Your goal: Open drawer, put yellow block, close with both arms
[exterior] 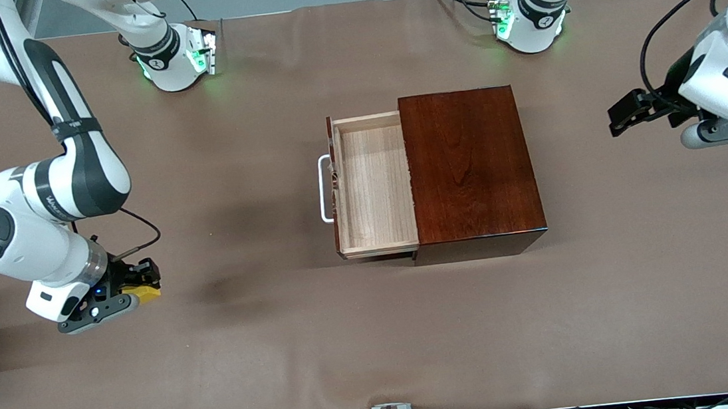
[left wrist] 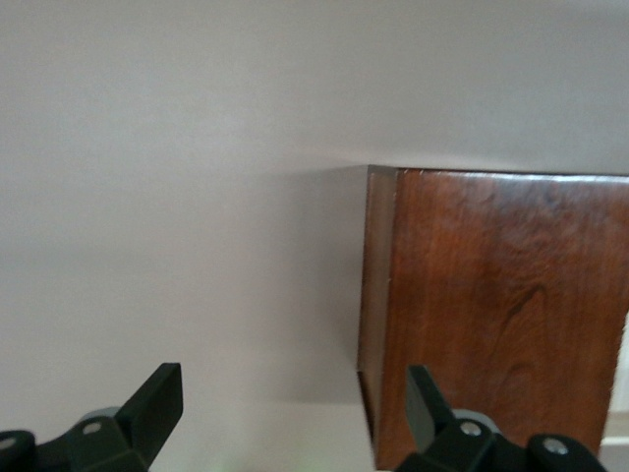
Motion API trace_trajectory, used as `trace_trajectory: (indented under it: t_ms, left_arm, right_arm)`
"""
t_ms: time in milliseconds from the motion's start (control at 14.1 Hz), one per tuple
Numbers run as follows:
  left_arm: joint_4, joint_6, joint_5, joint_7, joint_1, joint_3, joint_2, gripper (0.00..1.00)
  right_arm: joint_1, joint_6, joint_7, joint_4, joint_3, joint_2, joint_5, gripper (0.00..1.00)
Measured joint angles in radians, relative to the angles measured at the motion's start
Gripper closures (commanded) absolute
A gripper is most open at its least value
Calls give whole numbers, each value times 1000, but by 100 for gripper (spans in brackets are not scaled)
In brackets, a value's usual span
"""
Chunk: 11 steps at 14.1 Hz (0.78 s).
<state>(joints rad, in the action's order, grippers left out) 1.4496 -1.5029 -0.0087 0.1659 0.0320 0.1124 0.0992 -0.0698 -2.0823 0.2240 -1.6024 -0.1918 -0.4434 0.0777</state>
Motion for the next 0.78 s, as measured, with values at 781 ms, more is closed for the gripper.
trace_trajectory:
  t_ms: [781]
  left_arm:
    - [19,-40,0,-36,-24,2,-2,0]
  right_arm:
    - [113,92,560,106,-117,0,0,100]
